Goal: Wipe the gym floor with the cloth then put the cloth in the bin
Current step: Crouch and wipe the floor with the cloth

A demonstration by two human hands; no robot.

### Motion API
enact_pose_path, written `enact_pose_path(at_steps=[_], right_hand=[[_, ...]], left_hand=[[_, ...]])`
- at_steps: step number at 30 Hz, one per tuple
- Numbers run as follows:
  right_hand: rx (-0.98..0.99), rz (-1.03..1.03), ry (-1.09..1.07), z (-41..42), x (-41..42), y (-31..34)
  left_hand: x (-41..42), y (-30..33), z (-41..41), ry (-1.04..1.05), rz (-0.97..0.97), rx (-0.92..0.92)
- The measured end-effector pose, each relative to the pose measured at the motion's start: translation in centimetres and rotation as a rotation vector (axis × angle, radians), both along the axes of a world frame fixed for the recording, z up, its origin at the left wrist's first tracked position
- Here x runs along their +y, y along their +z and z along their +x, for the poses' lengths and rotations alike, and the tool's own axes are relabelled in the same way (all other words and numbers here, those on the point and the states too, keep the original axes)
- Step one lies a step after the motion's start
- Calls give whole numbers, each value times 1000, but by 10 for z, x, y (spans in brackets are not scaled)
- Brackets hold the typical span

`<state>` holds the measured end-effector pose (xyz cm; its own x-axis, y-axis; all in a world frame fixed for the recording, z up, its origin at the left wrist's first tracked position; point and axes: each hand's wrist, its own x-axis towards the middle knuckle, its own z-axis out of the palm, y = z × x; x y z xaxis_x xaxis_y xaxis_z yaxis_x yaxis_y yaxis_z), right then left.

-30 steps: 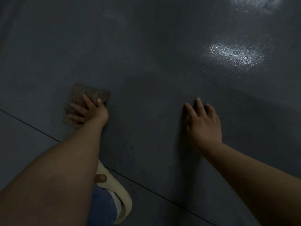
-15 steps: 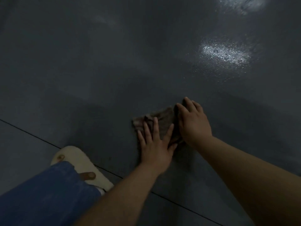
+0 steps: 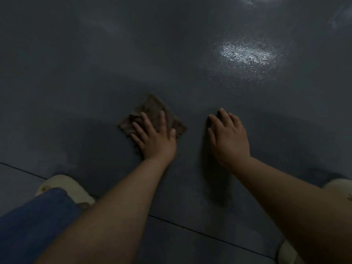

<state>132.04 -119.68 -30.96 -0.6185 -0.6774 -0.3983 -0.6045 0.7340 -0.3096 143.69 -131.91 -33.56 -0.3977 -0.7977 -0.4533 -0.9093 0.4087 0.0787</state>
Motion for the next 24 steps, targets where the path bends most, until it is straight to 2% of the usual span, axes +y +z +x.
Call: enact_pose_path(at_steps=[5,7,9,12,14,18,24], right_hand=[[67,-88,-242,-10,28,-2],[70,-136,-337,-7,38,-2],[96,-211,-355,0,43,-3],[55,-219,-277,21,40,-10],[27,-130,-215,39,34,-18],[79,64,-108,55,30,-31],[118,94,127,5,58,-26]], left_hand=[[83,10,-30,-493,197,37],[93,17,-39,-672,311,73],[82,21,-44,-760,413,159],[52,29,-34,-573,430,455],[38,30,-20,-407,298,506],[31,30,-4,-395,236,200],[69,42,-19,-545,187,51]])
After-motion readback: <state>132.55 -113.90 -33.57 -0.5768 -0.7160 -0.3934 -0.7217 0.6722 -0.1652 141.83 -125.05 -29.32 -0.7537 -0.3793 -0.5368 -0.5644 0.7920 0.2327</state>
